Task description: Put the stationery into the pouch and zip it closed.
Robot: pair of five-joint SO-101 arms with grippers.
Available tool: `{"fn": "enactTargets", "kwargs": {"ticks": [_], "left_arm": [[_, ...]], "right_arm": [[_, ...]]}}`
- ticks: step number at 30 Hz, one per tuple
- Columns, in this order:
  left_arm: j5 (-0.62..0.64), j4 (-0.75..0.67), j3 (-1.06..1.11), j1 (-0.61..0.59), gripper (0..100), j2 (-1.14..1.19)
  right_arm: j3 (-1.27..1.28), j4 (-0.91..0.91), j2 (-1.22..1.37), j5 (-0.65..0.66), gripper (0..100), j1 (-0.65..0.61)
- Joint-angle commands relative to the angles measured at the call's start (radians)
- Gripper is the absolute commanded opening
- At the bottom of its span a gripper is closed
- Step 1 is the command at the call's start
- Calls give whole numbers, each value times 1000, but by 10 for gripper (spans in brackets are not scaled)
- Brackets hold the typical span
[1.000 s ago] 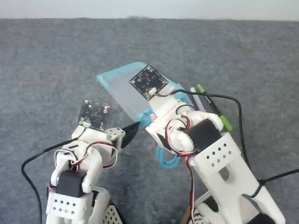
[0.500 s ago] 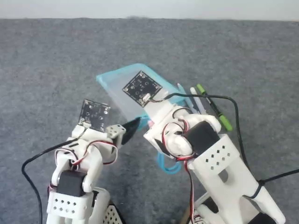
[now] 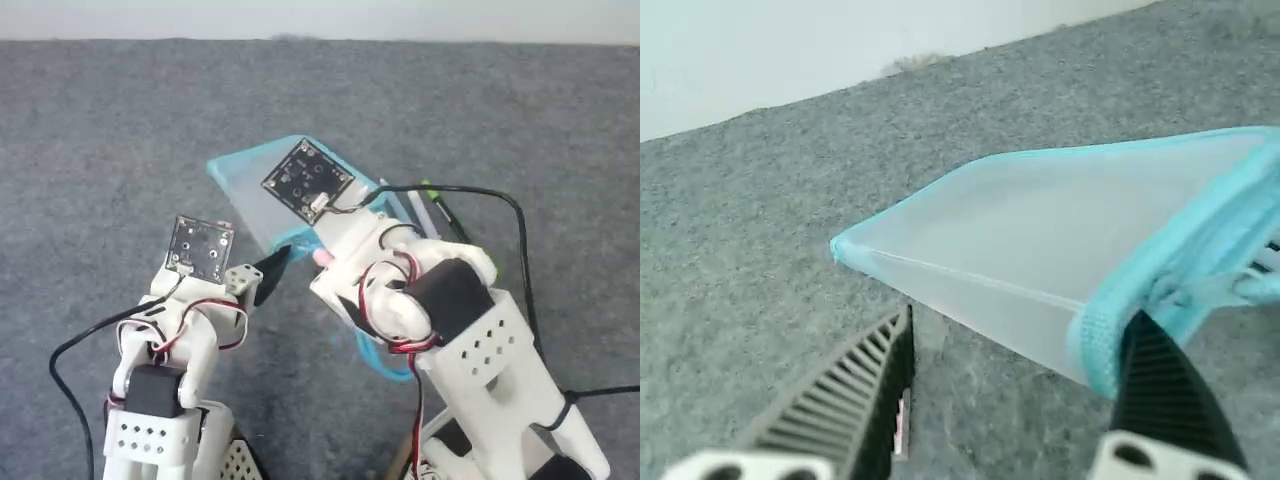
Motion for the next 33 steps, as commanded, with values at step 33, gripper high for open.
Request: {"fn": "enactTargets", "kwargs": {"ticks": [33], "left_arm": [[72,-130,41,-66,12,-6]], "right_arm": [[181,36,-193,150,6,220]]}}
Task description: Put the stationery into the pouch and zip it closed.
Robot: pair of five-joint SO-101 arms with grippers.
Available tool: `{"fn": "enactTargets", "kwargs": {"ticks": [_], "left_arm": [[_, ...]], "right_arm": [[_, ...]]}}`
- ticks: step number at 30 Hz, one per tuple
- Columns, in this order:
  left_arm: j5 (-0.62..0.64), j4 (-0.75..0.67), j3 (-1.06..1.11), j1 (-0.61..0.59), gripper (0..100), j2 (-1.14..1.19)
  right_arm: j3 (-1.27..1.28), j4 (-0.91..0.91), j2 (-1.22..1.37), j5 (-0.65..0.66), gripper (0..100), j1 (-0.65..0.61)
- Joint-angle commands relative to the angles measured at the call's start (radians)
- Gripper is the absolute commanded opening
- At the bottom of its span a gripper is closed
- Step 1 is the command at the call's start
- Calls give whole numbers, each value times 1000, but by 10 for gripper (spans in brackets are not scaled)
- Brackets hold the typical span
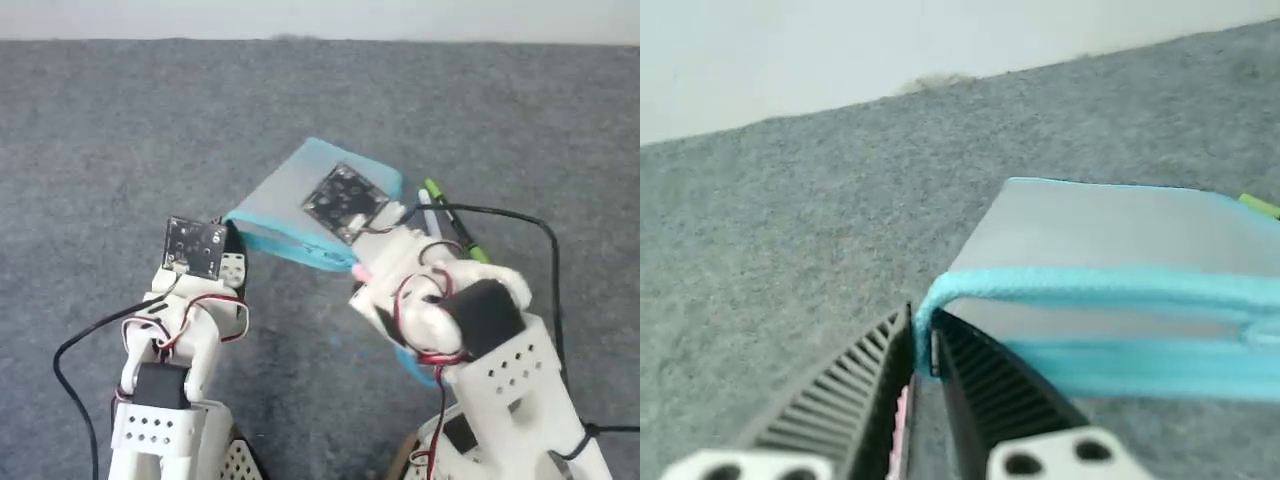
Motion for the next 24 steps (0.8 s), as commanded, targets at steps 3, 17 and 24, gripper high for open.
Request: {"fn": "enactTargets", "kwargs": {"ticks": [3,17,24], "left_arm": [[35,74,-70,-48,12,-21],[-12,71,-33,114,186,-15],[-18,3,12,112,183,-14]], "right_arm": [[-5,8,-36,23,6,84],[-57,33,-48,-23,6,-153],[-138,93,-117,-15,6,-237]]}}
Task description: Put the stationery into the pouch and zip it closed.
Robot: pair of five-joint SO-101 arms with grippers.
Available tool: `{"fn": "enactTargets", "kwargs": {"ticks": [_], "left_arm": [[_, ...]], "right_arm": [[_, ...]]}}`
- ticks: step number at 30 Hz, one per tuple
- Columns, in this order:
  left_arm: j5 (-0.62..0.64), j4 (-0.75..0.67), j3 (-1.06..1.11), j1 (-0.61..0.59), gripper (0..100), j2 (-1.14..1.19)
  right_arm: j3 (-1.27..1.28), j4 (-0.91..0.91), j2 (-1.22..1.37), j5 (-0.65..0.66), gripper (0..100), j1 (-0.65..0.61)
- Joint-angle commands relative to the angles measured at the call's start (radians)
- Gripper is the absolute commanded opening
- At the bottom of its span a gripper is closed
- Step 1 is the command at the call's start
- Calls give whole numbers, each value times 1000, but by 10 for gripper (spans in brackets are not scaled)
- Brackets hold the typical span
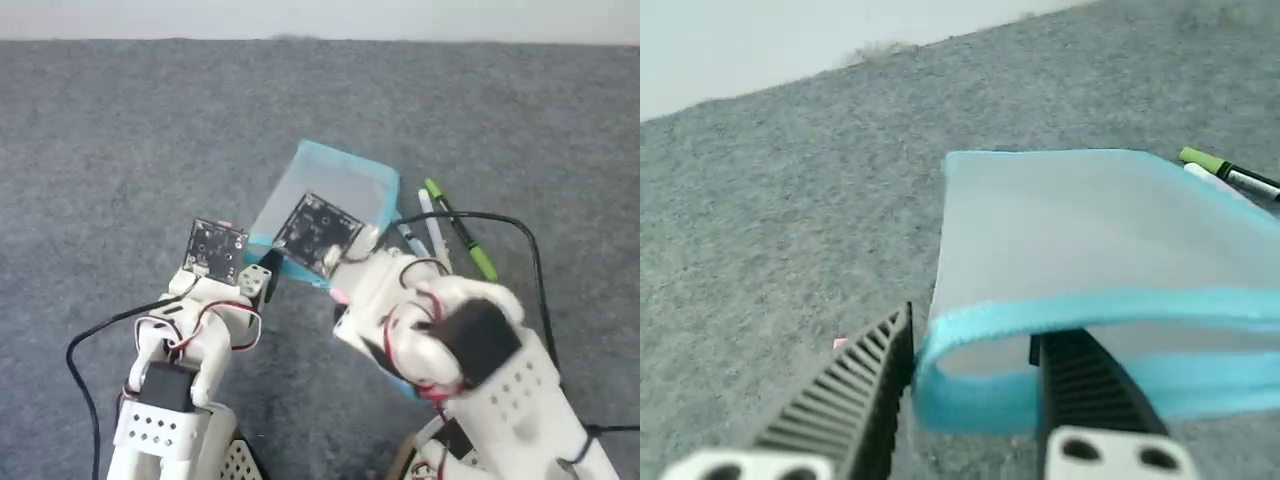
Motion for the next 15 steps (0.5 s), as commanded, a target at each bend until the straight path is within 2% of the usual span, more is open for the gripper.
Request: {"fn": "enactTargets", "kwargs": {"ticks": [1,6,10,15], "left_arm": [[-14,-57,7,9,183,-12],[-17,-54,10,34,137,-12],[-94,-52,10,74,12,-12],[-54,-54,-2,-15,10,-18]], "right_arm": [[-86,39,-96,-5,6,-51],[-83,91,-188,18,6,-85],[-83,120,-197,25,6,-79],[-71,122,-197,20,6,-74]]}}
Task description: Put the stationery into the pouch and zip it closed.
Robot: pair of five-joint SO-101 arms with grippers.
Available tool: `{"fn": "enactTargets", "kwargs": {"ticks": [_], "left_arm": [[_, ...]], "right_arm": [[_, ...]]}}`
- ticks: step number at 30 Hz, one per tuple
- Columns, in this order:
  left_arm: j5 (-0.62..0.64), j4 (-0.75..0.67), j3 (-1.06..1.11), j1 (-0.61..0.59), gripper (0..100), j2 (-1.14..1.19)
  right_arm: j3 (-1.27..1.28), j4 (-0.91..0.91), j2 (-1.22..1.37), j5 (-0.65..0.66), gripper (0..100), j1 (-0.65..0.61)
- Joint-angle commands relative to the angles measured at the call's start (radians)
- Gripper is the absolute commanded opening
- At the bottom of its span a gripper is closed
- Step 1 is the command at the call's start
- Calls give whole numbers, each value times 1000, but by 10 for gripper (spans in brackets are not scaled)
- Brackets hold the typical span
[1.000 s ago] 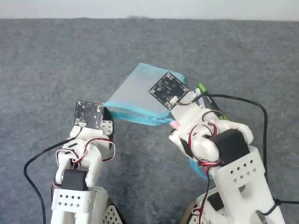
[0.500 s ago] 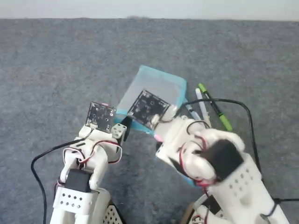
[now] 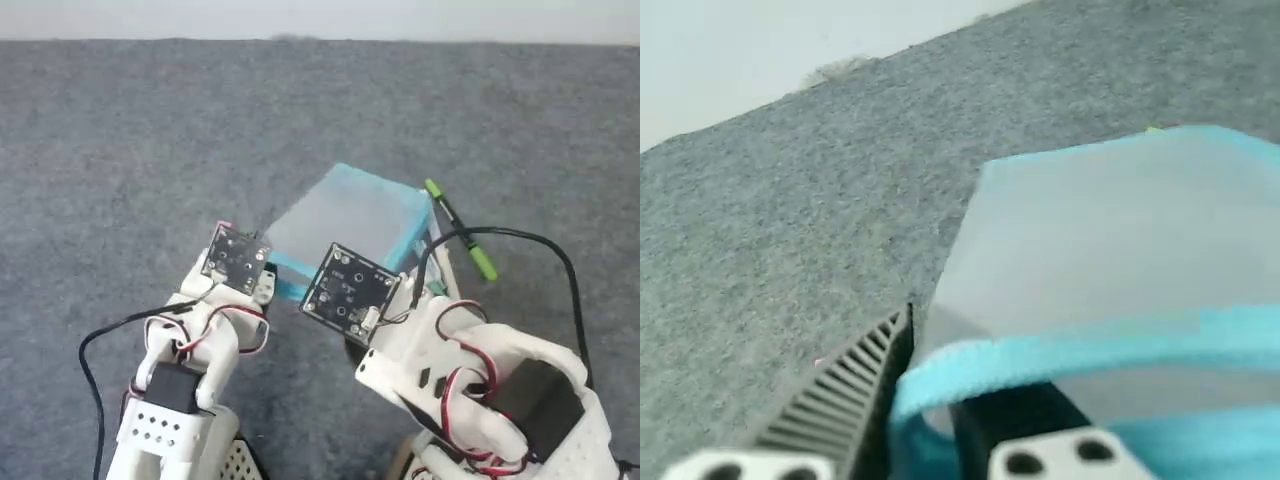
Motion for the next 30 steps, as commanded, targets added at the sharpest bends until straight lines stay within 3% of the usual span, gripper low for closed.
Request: {"fn": "enactTargets", "kwargs": {"ticks": [1,5,11,17,20,25,30], "left_arm": [[46,-26,-35,-110,10,-14],[78,-23,-65,-232,10,-14],[78,-21,-65,-206,10,-14],[133,-21,-64,-212,10,-12],[137,-23,-61,-226,10,-12],[167,-28,-70,-313,10,-12],[166,-28,-70,-327,11,-12]], "right_arm": [[-21,8,-24,11,6,13],[83,-59,-24,29,6,139],[117,-113,-22,32,28,189],[115,-91,-35,-2,340,186],[101,-41,-16,-9,418,216],[104,-4,120,2,378,407],[106,-87,364,51,321,588]]}}
